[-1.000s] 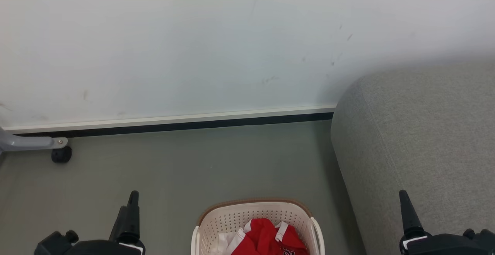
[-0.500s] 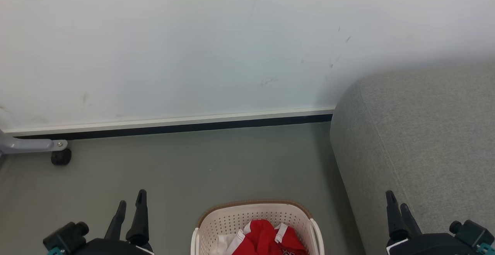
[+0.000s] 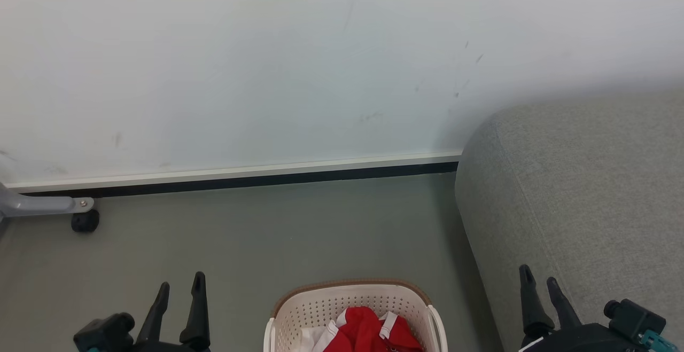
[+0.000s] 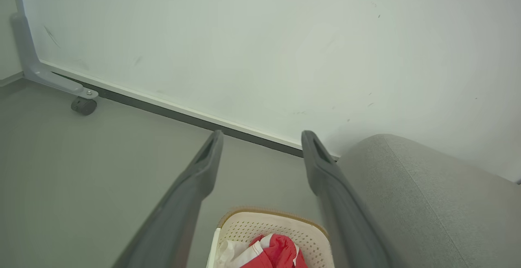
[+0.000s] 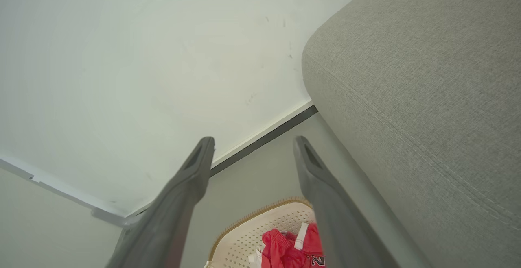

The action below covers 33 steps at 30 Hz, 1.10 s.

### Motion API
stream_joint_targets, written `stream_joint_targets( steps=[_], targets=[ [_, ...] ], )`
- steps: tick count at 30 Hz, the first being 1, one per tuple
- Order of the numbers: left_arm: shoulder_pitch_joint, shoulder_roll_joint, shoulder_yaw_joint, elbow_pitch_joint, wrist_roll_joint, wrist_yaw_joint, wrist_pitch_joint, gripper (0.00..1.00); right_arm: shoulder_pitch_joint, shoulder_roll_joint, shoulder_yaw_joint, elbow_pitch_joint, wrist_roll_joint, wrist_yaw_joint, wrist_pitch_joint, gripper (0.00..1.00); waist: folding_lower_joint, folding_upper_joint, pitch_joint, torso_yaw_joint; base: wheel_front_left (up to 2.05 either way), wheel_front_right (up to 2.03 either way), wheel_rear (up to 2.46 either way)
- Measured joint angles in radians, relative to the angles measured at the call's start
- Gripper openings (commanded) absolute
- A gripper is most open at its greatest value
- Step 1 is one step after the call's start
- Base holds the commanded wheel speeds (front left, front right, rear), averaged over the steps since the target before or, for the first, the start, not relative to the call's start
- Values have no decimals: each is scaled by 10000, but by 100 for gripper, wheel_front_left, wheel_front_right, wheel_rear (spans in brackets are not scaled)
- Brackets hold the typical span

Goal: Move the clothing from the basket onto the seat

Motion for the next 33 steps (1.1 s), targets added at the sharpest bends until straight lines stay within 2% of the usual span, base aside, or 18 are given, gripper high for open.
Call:
stream_joint_targets(
  steps=[13, 33],
  targets=[
    [239, 52, -165, -36, 1751, 332, -464, 100, 33, -146, 573, -31, -1628, -265, -466, 100, 0, 0, -182, -24, 0, 0, 0],
    [613, 61, -374, 75, 3684, 610, -1097, 100, 141, -380, 1337, -115, -3965, -606, -1083, 100, 0, 0, -368, -81, 0, 0, 0]
  ],
)
